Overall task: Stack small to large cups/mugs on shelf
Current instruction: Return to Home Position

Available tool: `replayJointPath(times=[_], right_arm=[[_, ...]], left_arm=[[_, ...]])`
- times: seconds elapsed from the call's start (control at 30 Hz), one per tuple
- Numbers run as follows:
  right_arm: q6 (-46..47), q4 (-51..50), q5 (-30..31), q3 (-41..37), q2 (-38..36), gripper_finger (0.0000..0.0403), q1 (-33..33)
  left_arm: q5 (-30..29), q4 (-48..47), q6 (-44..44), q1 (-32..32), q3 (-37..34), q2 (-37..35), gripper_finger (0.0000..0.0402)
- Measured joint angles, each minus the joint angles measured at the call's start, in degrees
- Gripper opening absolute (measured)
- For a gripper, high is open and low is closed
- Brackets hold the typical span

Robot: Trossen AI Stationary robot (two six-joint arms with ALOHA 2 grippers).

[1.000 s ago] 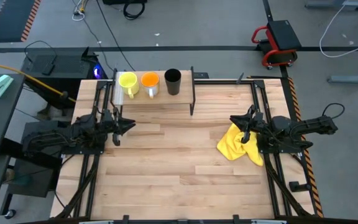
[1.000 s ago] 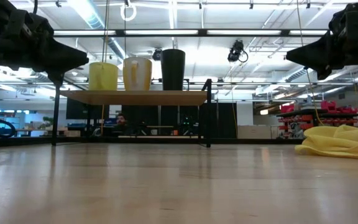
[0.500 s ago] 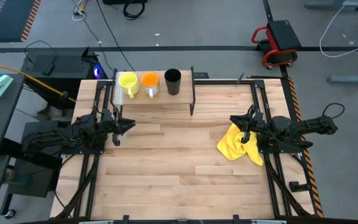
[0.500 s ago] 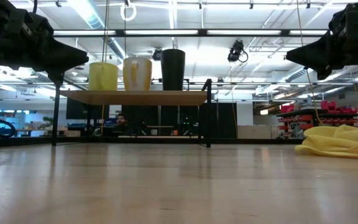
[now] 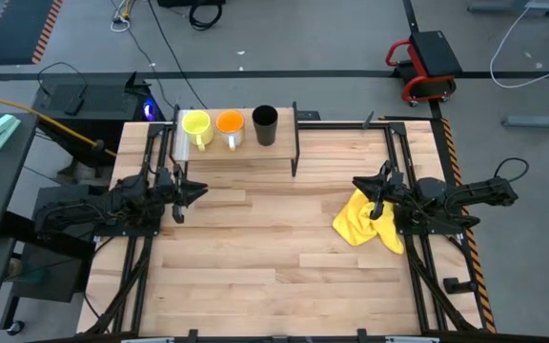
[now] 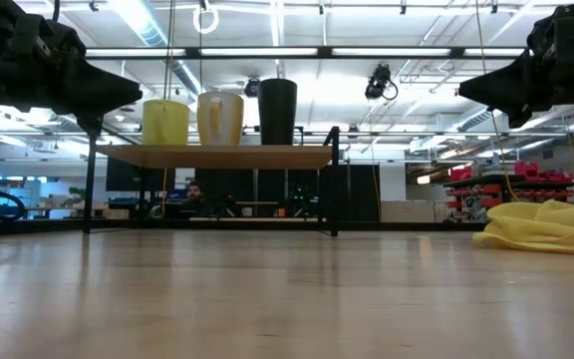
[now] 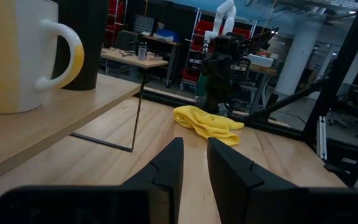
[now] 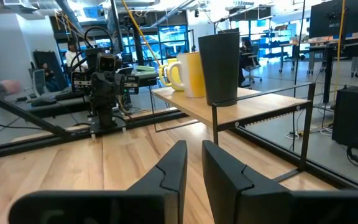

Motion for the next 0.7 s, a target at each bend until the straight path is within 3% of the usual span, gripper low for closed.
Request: replayJointPath(times=[0.7], right_arm=[[0.0, 0.0, 0.0, 0.0, 0.0, 0.0058, 0.0]], left_arm=[[0.0, 0.0, 0.0, 0.0, 0.0, 0.0, 0.008]])
